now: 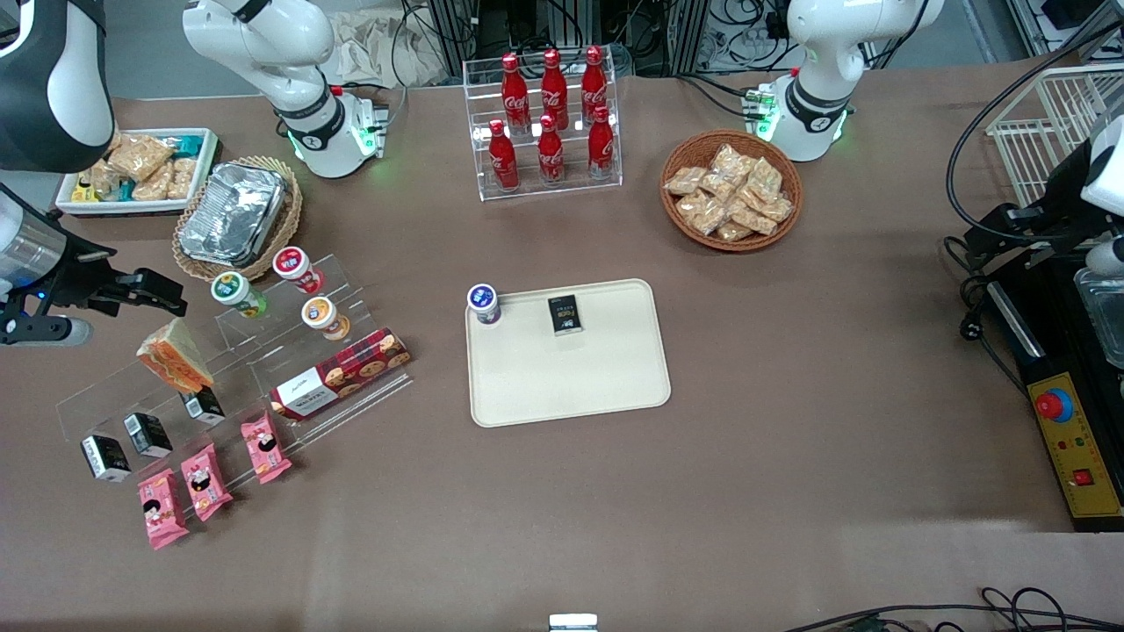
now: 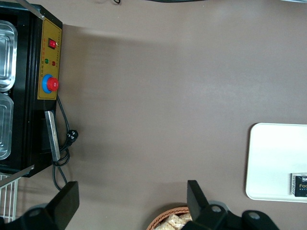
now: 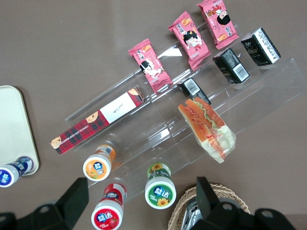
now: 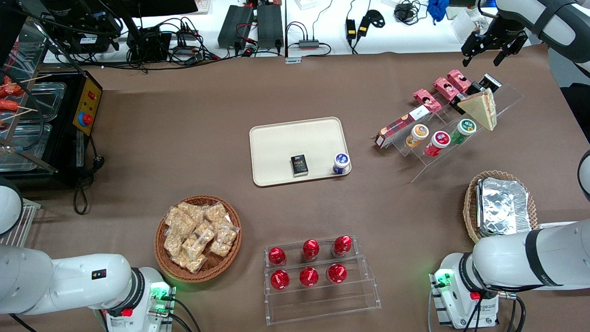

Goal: Place sandwich on tray
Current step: 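Move the right gripper toward the wrapped sandwich on the acrylic rack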

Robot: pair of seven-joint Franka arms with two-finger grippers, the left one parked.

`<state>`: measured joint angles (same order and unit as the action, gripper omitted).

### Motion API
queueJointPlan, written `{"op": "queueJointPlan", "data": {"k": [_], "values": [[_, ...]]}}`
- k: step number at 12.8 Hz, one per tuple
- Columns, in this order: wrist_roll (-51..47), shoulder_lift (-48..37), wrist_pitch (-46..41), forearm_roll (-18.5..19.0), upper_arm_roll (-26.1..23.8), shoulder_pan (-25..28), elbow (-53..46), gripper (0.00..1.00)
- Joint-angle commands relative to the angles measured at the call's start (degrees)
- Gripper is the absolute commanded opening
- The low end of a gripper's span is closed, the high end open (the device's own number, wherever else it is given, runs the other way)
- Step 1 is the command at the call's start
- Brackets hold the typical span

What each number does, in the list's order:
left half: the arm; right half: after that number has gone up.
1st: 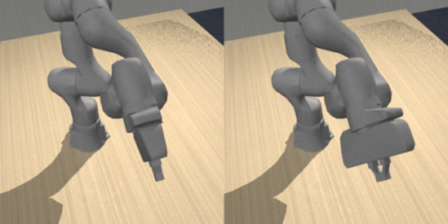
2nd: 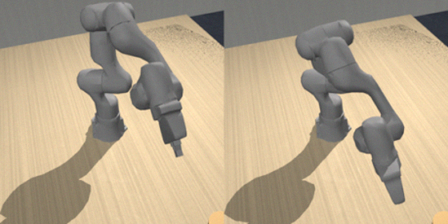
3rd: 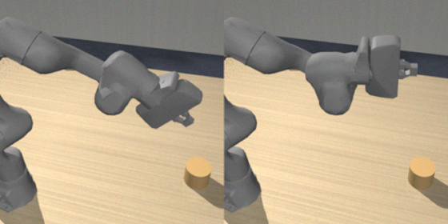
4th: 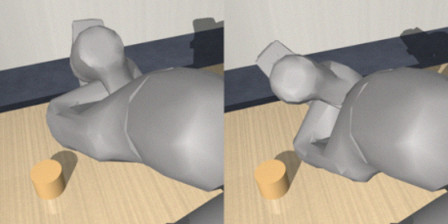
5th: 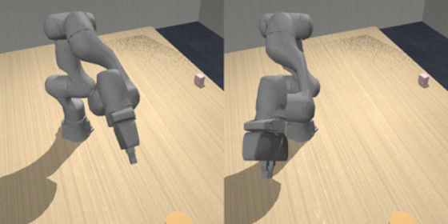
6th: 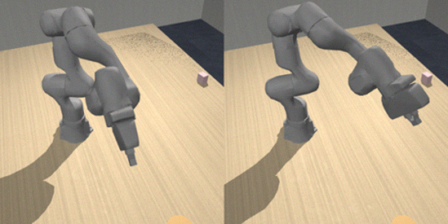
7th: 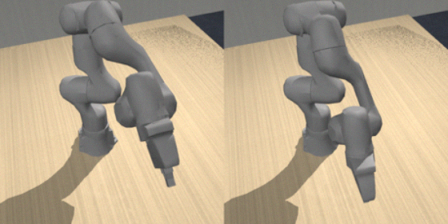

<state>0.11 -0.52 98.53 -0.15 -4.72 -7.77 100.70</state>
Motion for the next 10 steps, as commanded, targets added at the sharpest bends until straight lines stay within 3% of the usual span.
{"op": "queueJointPlan", "data": {"k": [1,7,10], "values": [[-0.46,-0.01,0.87,-0.99,0.07,0.3,0.37,1.0],[0.68,-0.36,0.35,-0.91,0.07,0.21,0.37,1.0],[6.99,-0.36,0.87,-0.99,0.33,-0.67,0.37,1.0]]}}
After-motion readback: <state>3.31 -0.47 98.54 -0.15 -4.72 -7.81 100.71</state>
